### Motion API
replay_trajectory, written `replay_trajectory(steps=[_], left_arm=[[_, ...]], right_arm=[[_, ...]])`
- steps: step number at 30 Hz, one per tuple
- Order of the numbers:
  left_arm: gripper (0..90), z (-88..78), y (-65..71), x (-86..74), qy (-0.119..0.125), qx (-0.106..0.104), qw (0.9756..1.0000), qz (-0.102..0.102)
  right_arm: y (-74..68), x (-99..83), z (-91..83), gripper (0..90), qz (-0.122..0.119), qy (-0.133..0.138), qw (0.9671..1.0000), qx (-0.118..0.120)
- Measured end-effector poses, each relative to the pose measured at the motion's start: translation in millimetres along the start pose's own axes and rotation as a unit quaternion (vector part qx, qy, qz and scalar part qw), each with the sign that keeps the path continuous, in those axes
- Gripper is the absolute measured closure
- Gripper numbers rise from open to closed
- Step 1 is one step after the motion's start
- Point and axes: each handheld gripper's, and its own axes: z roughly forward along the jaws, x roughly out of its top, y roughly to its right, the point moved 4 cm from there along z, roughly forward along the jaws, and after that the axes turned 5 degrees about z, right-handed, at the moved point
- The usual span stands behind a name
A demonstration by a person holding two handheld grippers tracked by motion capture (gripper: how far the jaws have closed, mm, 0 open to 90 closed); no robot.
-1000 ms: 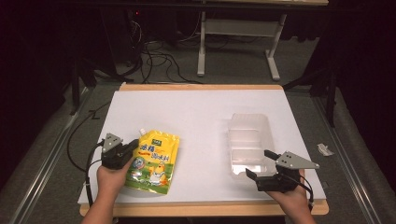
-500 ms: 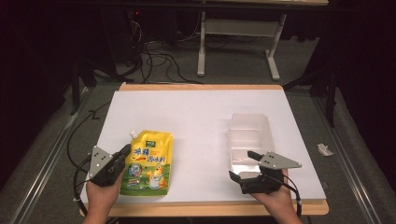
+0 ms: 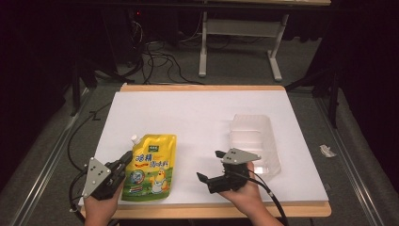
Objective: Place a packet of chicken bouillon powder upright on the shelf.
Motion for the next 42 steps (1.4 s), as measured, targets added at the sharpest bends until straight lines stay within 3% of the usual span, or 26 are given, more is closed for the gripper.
replay_trajectory(steps=[1, 13, 21, 25, 27, 28, 30, 31, 32, 34, 35, 39, 42], left_arm=[[90.0, -1.8, 2.5, 1.7, 0.002, 0.0, 0.9999, 0.012], [90.0, -3.6, 13.8, 9.2, 0.017, -0.015, 0.9993, 0.029], [90.0, -2.8, 9.8, 6.9, 0.015, -0.015, 0.9996, 0.016], [90.0, -2.7, 9.1, 6.8, 0.016, -0.015, 0.9997, 0.013], [90.0, -2.6, 8.3, 6.8, 0.016, -0.015, 0.9997, 0.01], [90.0, -2.6, 8.3, 6.8, 0.016, -0.015, 0.9997, 0.01], [90.0, -2.9, 6.4, 6.4, 0.014, -0.014, 0.9998, 0.006], [90.0, -2.7, 5.4, 5.6, 0.014, -0.013, 0.9998, 0.004], [90.0, -2.5, 4.8, 5.2, 0.014, -0.012, 0.9998, 0.003], [90.0, -2.2, 1.5, 5.2, 0.014, -0.009, 0.9999, -0.003], [90.0, -1.9, 0.9, 5.4, 0.017, -0.008, 0.9998, -0.004], [90.0, 0.3, -1.2, 4.9, 0.016, -0.004, 0.9998, -0.01], [90.0, 2.5, -1.4, 4.2, 0.013, -0.006, 0.9998, -0.011]], right_arm=[[-5.8, 0.7, 12.1, 4.2, 0.003, -0.004, 1.0, 0.008], [-30.5, 8.0, 79.6, 4.9, 0.027, -0.024, 0.9973, 0.064], [-29.2, 9.0, 104.1, 12.4, 0.045, -0.031, 0.9944, 0.09], [-29.8, 8.9, 107.7, 16.1, 0.05, -0.03, 0.9928, 0.105], [-31.5, 9.3, 108.6, 25.6, 0.054, -0.027, 0.9908, 0.121], [-31.5, 9.3, 108.6, 25.6, 0.054, -0.027, 0.9908, 0.121], [-32.4, 10.1, 107.3, 34.1, 0.051, -0.021, 0.9911, 0.121], [-30.6, 10.9, 103.6, 46.2, 0.047, -0.017, 0.9921, 0.115], [-30.6, 10.9, 103.6, 46.2, 0.047, -0.017, 0.9921, 0.115], [-27.8, 12.8, 95.9, 67.2, 0.051, -0.005, 0.9915, 0.12], [-27.9, 13.9, 92.0, 73.4, 0.049, 0.002, 0.9912, 0.123], [-28.8, 19.7, 78.5, 85.8, 0.045, 0.023, 0.991, 0.124], [-28.8, 23.5, 69.8, 86.4, 0.032, 0.03, 0.9929, 0.111]])
